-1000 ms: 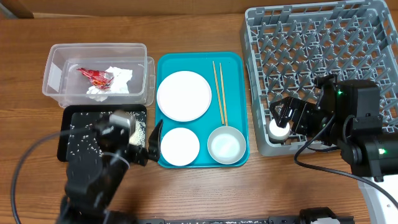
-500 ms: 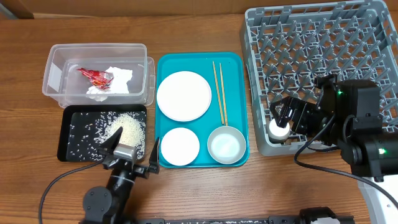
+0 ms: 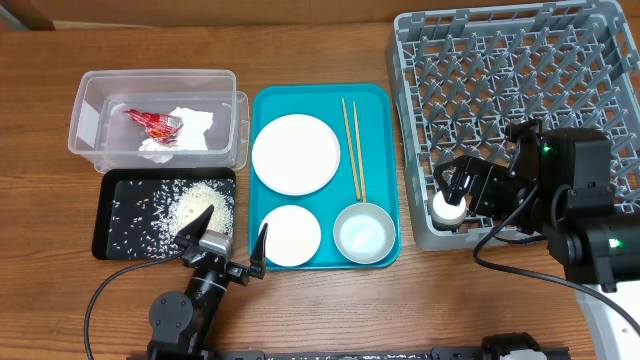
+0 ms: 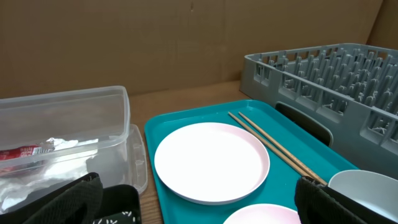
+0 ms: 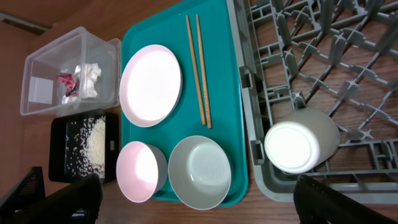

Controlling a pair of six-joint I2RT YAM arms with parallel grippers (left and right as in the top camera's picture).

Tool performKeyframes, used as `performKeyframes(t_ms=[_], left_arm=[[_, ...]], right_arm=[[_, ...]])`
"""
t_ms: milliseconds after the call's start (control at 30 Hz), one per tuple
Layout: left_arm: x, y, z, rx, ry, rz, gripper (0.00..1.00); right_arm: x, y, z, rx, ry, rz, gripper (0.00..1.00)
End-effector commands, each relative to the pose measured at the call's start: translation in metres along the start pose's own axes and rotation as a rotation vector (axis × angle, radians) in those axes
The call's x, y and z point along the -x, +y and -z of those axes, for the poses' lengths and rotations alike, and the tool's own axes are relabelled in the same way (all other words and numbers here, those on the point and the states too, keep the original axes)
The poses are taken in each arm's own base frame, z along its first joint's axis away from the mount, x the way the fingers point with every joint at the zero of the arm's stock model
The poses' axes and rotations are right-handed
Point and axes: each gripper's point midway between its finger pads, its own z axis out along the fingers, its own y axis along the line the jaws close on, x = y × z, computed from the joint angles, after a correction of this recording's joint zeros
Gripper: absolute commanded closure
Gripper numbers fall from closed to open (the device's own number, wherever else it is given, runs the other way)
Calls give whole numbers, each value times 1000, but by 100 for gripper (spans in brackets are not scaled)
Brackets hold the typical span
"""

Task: Sort waste into correct bins and load items into the dishwasher
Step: 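Grasp the white bowl on the teal tray with the right gripper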

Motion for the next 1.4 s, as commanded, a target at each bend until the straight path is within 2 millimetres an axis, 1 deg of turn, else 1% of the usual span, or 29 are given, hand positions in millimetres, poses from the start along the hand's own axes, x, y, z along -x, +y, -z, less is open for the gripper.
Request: performKeyframes(t_ms=[0, 367, 433, 467, 500, 533, 567, 667, 733, 800, 867, 933, 967, 1000, 1033, 1067, 1133, 1200, 1233, 1300, 1333, 1367], left_arm=[[1, -2, 0, -13, -8, -13, 0], [1, -2, 0, -13, -8, -13, 0], [1, -2, 0, -13, -8, -13, 0], [1, -2, 0, -13, -8, -13, 0], [1, -2, 0, -13, -8, -13, 0], [1, -2, 0, -13, -8, -13, 0], [1, -2, 0, -13, -8, -13, 0], [1, -2, 0, -13, -8, -13, 0], [1, -2, 0, -13, -8, -13, 0], [1, -2, 0, -13, -8, -13, 0], [1, -2, 0, -13, -8, -13, 0], [1, -2, 0, -13, -8, -13, 0], [1, -2, 0, -13, -8, -13, 0], [1, -2, 0, -13, -8, -13, 0], [1, -2, 0, -13, -8, -13, 0], [1, -2, 0, -13, -8, -13, 0], [1, -2, 0, -13, -8, -13, 0], [1, -2, 0, -13, -8, -13, 0], [1, -2, 0, -13, -8, -13, 0], [1, -2, 0, -13, -8, -13, 0], [1, -2, 0, -13, -8, -13, 0], [1, -2, 0, -13, -8, -13, 0]], right_arm=[[4, 3, 0, 3, -7, 12, 0], [6, 3, -1, 5, -11, 14, 0], [9, 10, -1, 40, -17, 22, 0], [6, 16, -2, 76, 3, 23, 0], [-2, 24, -5, 122, 42, 23, 0], [-5, 26, -6, 137, 56, 24, 0], [-13, 30, -10, 161, 91, 23, 0], [-43, 30, -34, 165, 223, 3, 0], [-60, 25, -50, 125, 278, 23, 0], [-79, 13, -67, 43, 324, 47, 0], [-93, 3, -81, -39, 346, 64, 0], [-103, -3, -95, -108, 347, 91, 4], [-107, -5, -102, -134, 342, 127, 11], [-110, -7, -110, -163, 337, 159, 16], [-114, -11, -116, -195, 334, 179, 25], [-117, -18, -124, -246, 326, 182, 31], [-122, -30, -138, -317, 320, 192, 37], [-128, -40, -152, -359, 339, 205, 41], [-133, -44, -161, -374, 366, 202, 45], [-140, -52, -173, -402, 403, 201, 47], [-144, -56, -182, -414, 421, 200, 53], [-148, -57, -188, -411, 436, 196, 64]])
